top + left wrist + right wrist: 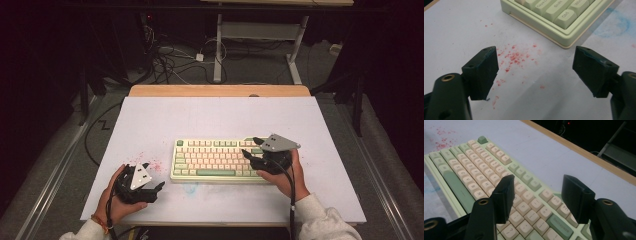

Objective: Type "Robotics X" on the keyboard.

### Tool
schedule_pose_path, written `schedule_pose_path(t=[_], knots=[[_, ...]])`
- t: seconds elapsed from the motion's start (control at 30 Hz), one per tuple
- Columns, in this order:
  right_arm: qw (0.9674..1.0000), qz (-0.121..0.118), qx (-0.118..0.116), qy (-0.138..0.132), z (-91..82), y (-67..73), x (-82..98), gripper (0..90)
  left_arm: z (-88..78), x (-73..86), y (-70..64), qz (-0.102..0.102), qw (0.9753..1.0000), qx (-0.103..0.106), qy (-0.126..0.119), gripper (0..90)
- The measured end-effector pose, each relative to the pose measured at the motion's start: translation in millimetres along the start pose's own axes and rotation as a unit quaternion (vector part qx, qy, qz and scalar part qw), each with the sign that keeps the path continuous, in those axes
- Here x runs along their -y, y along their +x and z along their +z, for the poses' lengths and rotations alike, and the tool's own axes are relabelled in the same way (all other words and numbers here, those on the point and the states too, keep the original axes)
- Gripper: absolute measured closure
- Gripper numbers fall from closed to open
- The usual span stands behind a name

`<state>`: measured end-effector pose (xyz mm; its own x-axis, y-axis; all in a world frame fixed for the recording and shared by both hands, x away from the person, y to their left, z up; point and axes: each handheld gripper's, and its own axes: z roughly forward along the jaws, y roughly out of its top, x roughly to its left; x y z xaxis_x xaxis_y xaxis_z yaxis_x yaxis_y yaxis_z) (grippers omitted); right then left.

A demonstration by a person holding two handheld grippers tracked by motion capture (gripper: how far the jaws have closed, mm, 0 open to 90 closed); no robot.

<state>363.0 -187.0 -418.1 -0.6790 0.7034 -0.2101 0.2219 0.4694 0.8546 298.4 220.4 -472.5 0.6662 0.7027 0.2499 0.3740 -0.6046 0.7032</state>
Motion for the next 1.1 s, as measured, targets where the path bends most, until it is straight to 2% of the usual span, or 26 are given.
schedule_pose_path(t=[0.1, 0.2, 0.27, 0.37, 0.4, 0.53, 0.67, 0.77, 0.83, 0.93, 1.03, 1.07, 1.1], knots=[[0.9999, 0.0, 0.006, -0.009, -9.1, -1.2, 4.2, 36.2, 0.0, 0.1, 0.9, -0.005, 1.0, -0.006, -0.001, 21.2], [0.9995, 0.0, 0.029, -0.014, -17.4, -0.5, 9.2, 31.6, -0.7, -0.7, 1.5, -0.007, 0.9999, -0.011, -0.003, 21.2], [0.9992, 0.003, 0.033, -0.022, -23.1, -0.6, 13.6, 29.7, -2.1, -1.3, 1.7, -0.009, 0.9998, -0.013, -0.007, 21.2], [0.9989, 0.007, 0.038, -0.026, -30.1, -0.5, 20.0, 27.4, -3.0, -1.6, 3.6, -0.017, 0.9998, 0.002, -0.011, 20.9], [0.9989, 0.009, 0.035, -0.028, -32.3, -0.5, 22.2, 26.7, -3.3, -1.3, 3.9, -0.025, 0.9996, 0.007, -0.009, 19.8], [0.9984, 0.008, 0.045, -0.033, -40.0, 2.6, 30.6, 24.4, -5.7, -1.8, 6.8, -0.035, 0.9991, 0.01, -0.021, 19.4], [0.9983, 0.01, 0.05, -0.028, -45.2, 4.4, 38.2, 23.8, -7.0, -2.8, 7.5, -0.023, 0.9995, -0.001, -0.024, 19.3], [0.9977, 0.013, 0.062, -0.026, -47.6, 5.6, 43.0, 23.8, -6.6, -3.3, 6.8, -0.019, 0.9996, -0.003, -0.021, 19.5], [0.9979, 0.014, 0.06, -0.021, -49.1, 6.9, 45.7, 24.2, -6.8, -3.8, 6.1, -0.017, 0.9996, -0.006, -0.021, 20.3], [0.998, 0.015, 0.059, -0.017, -51.2, 8.4, 50.1, 24.2, -7.6, -4.3, 6.5, -0.018, 0.9996, -0.007, -0.022, 20.9], [0.9974, 0.013, 0.069, -0.014, -54.1, 10.1, 53.7, 24.1, -8.4, -4.8, 6.0, -0.027, 0.9994, -0.005, -0.021, 21.9], [0.9973, 0.013, 0.071, -0.016, -55.4, 10.5, 54.9, 24.2, -8.1, -5.5, 6.5, -0.022, 0.9995, -0.008, -0.023, 22.2], [0.9969, 0.013, 0.075, -0.017, -56.9, 11.1, 56.3, 24.2, -8.0, -5.7, 5.7, -0.027, 0.9995, -0.007, -0.016, 23.2]])
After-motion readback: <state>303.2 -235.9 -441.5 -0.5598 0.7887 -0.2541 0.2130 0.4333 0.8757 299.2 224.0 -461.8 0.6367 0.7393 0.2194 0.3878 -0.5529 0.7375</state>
